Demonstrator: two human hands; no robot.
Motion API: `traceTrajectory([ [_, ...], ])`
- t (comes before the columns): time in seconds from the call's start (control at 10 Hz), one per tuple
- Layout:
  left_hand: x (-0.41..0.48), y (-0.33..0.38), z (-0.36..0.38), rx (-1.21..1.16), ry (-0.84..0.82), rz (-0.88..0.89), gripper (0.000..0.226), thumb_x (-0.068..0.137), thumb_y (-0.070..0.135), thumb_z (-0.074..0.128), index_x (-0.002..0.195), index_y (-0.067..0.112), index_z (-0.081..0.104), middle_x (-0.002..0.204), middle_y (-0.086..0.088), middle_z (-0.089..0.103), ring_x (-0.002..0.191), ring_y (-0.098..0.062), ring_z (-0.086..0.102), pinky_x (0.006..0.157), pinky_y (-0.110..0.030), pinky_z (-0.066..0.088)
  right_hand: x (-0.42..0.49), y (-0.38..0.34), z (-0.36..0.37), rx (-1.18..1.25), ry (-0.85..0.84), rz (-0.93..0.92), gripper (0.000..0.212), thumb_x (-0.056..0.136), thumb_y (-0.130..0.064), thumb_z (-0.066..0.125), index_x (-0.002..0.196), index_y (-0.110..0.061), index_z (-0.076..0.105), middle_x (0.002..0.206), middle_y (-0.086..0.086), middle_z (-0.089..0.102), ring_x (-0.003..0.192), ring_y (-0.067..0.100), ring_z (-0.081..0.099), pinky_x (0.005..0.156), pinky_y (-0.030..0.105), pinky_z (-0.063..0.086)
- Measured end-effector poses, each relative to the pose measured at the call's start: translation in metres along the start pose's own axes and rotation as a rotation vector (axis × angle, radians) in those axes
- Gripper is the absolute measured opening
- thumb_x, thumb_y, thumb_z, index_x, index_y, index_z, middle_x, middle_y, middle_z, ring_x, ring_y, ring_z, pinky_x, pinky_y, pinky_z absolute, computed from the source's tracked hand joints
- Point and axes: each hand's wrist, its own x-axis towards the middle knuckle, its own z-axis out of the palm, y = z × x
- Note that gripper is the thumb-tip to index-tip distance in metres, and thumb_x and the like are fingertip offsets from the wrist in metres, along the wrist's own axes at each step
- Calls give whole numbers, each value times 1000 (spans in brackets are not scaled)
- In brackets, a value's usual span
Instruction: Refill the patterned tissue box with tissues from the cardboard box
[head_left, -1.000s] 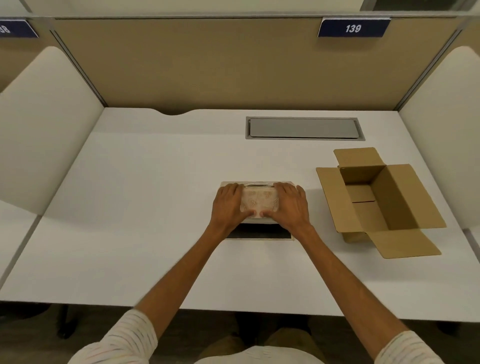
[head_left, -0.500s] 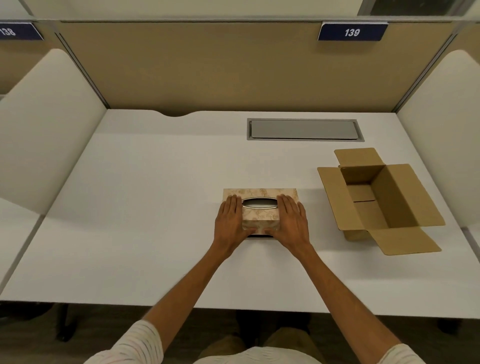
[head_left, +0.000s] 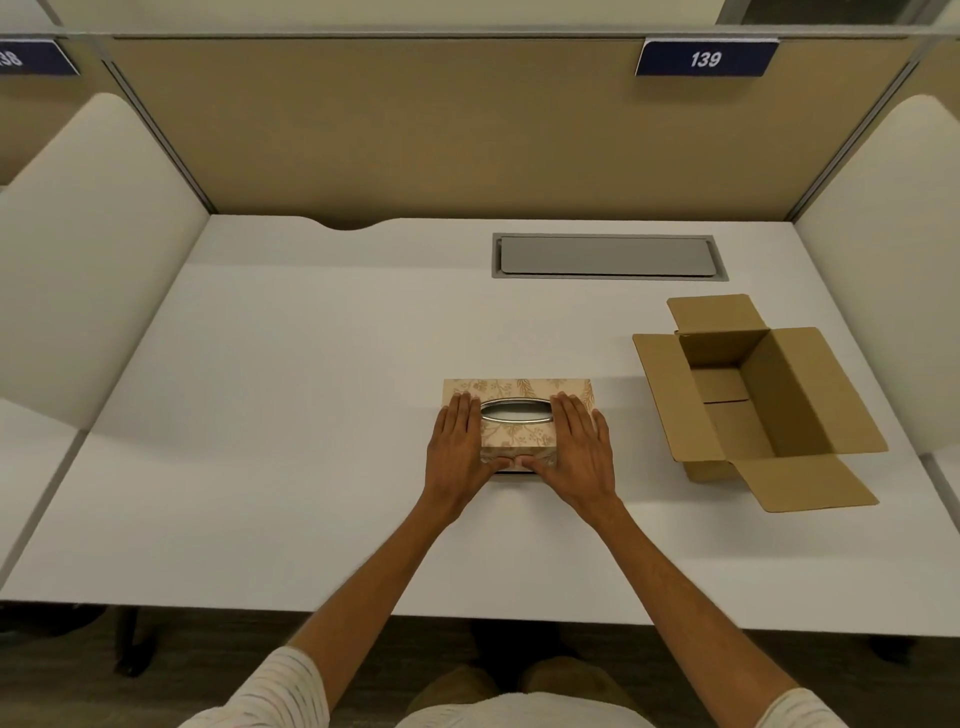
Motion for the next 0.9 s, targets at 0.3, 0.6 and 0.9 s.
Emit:
traceTrajectory([
  [0.3, -4, -1, 12, 6, -4, 2, 104, 83, 68, 54, 154, 1, 19, 163, -17, 19, 153, -28, 15, 127, -40, 16, -7, 2, 9, 6, -22, -22, 107, 77, -77, 39, 151, -4, 17, 160, 13, 19, 149, 24, 13, 123, 47, 8],
  [0.6, -6, 1, 17, 2, 45, 16, 96, 88, 62, 53, 152, -1, 21, 162, -18, 20, 152, -30, 17, 125, -47, 20, -5, 4, 12, 18, -17, -4, 103, 80, -75, 40, 152, -5, 16, 161, 11, 17, 150, 22, 11, 123, 48, 9],
  [0.9, -2, 4, 22, -9, 38, -33, 77, 99, 52, 31, 156, 7, 5, 166, -11, 4, 155, -22, 0, 128, -42, 5, -1, 0, 21, 45, 44, 58, 75, 96, -57, 26, 153, -9, 14, 161, 9, 17, 150, 19, 9, 123, 46, 5],
])
